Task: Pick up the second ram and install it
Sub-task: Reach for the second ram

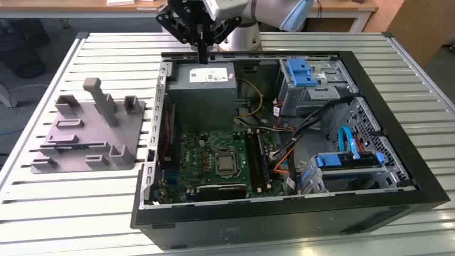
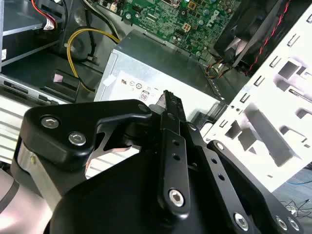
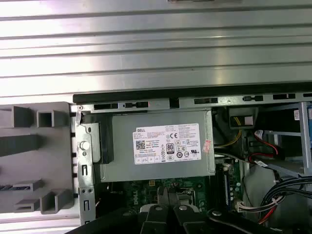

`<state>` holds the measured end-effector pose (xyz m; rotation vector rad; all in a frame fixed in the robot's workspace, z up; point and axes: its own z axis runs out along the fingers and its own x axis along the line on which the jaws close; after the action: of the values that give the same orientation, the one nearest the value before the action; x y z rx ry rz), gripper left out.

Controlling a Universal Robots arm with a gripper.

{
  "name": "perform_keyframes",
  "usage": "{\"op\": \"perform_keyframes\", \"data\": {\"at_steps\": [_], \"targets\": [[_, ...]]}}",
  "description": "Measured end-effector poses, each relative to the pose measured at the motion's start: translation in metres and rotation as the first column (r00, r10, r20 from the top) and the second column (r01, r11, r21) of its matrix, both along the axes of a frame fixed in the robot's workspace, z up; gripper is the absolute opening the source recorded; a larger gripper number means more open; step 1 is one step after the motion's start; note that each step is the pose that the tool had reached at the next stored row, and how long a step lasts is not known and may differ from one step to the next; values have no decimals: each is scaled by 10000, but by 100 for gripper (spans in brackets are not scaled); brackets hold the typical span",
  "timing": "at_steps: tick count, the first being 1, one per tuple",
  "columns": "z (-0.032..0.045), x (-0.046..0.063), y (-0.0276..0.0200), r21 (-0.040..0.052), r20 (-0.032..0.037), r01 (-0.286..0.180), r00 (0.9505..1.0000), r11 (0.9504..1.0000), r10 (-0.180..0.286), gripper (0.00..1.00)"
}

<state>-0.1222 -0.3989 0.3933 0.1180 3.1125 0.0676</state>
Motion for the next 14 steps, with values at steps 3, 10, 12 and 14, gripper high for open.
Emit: {"op": "perform_keyframes", "data": {"at_steps": [3,10,12,14], "targets": [[0,0,0,0,0,0,10000,10000,0,10],[0,-10,0,0,0,2,10000,10000,-2,10],[0,-38,0,-1,0,0,10000,10000,0,10],[-1,-91,0,0,0,-1,10000,10000,1,10]]}}
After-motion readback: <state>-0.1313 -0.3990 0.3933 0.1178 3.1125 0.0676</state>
